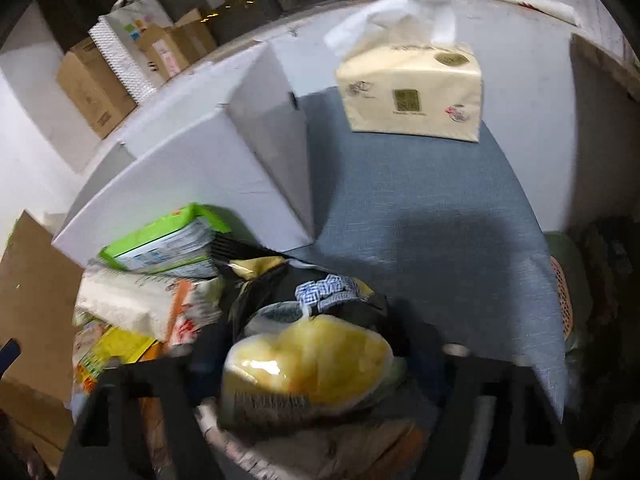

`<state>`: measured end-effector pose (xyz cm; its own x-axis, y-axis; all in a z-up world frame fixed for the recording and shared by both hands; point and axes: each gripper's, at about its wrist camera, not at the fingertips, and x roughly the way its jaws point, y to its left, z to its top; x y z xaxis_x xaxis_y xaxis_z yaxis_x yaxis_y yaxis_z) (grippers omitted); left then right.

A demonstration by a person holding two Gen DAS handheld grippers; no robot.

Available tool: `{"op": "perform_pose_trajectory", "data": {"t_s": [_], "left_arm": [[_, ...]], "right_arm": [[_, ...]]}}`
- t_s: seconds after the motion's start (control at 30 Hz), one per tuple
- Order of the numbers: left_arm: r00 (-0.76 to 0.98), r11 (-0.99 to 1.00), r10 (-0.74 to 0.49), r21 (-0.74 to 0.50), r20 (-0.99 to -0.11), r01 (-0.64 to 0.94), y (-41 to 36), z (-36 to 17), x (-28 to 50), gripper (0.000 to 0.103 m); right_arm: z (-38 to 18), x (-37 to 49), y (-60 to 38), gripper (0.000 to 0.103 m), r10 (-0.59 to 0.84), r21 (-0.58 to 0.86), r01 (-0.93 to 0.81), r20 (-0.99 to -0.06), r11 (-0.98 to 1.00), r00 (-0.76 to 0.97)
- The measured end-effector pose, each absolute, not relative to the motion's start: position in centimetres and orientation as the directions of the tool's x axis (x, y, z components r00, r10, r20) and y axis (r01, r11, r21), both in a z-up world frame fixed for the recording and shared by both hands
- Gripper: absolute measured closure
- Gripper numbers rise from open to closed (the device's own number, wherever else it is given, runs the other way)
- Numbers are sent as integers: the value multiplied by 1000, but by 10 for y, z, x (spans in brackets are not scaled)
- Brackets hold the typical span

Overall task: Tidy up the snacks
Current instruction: 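Grasp the black pepper chip bag with the right gripper, then grasp the white printed bag with the left gripper while the right drops its bag in the box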

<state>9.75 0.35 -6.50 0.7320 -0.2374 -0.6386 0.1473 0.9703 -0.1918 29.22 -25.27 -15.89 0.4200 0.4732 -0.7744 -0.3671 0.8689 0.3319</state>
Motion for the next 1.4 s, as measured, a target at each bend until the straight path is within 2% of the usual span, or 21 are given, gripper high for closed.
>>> {"op": "perform_pose_trajectory", "data": {"t_s": [0.2, 0.33, 0.5, 0.8, 0.93, 0.97, 1.0, 1.03, 1.07, 1.1, 1.17, 1.27, 1.4], "left_arm": [[716, 963, -264, -131, -647, 236, -22, -61, 114, 0], [677, 931, -315, -77, -665, 357, -56, -60, 139, 0], [607, 806, -350, 100, -713, 583, -111, -67, 169, 0], [492, 522, -212, 328, -844, 788, -190, -115, 214, 0], [453, 442, -174, 342, -874, 829, -208, -135, 223, 0], [444, 432, -171, 338, -880, 836, -210, -138, 225, 6], [425, 433, -166, 321, -890, 842, -211, -141, 229, 31], [400, 447, -156, 297, -903, 844, -212, -144, 234, 46], [382, 473, -150, 273, -912, 837, -211, -146, 240, 49], [385, 492, -165, 262, -908, 830, -210, -144, 241, 57], [419, 546, -187, 261, -888, 796, -204, -135, 243, 64], [429, 655, -287, 152, -856, 740, -182, -109, 247, 64], [526, 773, -392, 40, -755, 633, -141, -62, 238, 64]], "right_arm": [[-116, 261, -264, 33, 512, 320, -421, -696, 849, 503], [-80, 230, -284, 33, 532, 327, -428, -629, 843, 567], [-54, 194, -315, 33, 544, 334, -430, -560, 839, 625], [-56, 148, -370, 33, 529, 414, -343, -529, 843, 663], [-62, 141, -384, 33, 526, 439, -315, -533, 842, 662], [-64, 140, -387, 33, 522, 441, -308, -536, 843, 664], [-65, 140, -388, 33, 521, 443, -304, -538, 843, 662], [-66, 139, -389, 33, 520, 445, -300, -540, 844, 662], [-68, 139, -390, 33, 521, 447, -298, -543, 843, 659], [-68, 139, -391, 33, 520, 448, -296, -545, 844, 658], [-70, 139, -392, 33, 522, 452, -295, -545, 842, 656], [-69, 138, -390, 33, 530, 457, -301, -539, 837, 655], [-67, 143, -381, 33, 543, 459, -318, -530, 830, 652]]}}
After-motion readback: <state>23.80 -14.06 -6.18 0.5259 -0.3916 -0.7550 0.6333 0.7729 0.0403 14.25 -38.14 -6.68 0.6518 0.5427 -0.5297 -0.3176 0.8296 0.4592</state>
